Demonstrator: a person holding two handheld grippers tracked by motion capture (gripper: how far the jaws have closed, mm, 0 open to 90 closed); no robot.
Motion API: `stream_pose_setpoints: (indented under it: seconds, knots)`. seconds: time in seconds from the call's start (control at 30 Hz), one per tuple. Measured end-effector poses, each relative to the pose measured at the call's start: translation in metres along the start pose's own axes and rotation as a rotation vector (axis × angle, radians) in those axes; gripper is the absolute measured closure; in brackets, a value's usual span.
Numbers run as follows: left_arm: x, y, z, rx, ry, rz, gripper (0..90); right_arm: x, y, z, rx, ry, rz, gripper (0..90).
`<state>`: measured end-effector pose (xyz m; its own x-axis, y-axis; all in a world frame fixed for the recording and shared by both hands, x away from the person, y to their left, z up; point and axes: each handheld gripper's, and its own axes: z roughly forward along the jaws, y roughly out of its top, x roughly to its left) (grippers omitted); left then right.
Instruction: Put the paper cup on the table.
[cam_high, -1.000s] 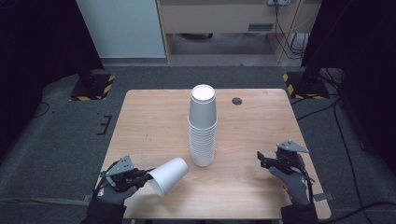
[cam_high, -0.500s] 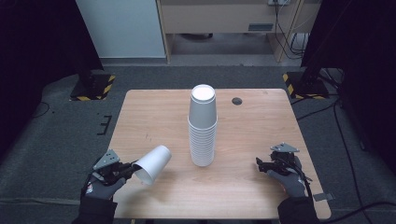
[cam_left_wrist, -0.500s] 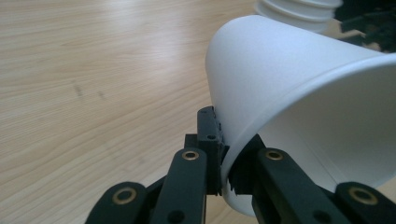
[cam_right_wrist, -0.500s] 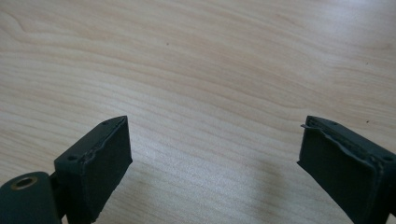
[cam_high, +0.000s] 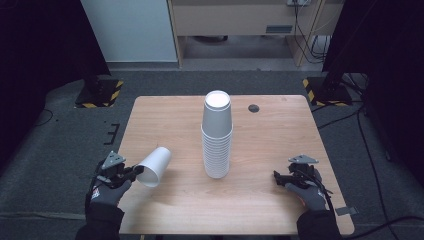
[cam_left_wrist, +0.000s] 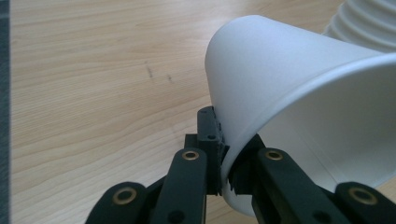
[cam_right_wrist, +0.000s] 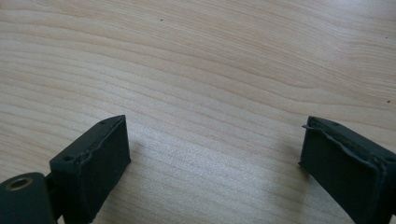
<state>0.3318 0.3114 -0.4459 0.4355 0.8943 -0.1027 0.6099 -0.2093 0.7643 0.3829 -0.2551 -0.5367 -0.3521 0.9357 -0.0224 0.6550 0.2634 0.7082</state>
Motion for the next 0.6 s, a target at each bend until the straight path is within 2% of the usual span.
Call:
stream_pose_setpoints:
  seconds: [0.1,0.27,0.4,0.6]
  knots:
    - [0.003,0.007,0.002,0.036,0.019,-0.009,84.9,0.001,-0.001,0.001,-0.001,0.009,0.024,7.3]
    - [0.009,0.018,0.007,0.117,0.033,-0.026,85.0,0.002,-0.002,0.002,-0.007,0.013,0.02,5.4]
    - [0.011,0.027,0.01,0.178,0.06,-0.021,85.0,0.002,-0.002,0.002,-0.007,0.013,0.02,5.1]
    - [0.012,0.036,0.013,0.246,0.058,-0.026,85.0,0.002,-0.001,0.002,-0.003,0.014,0.02,4.7]
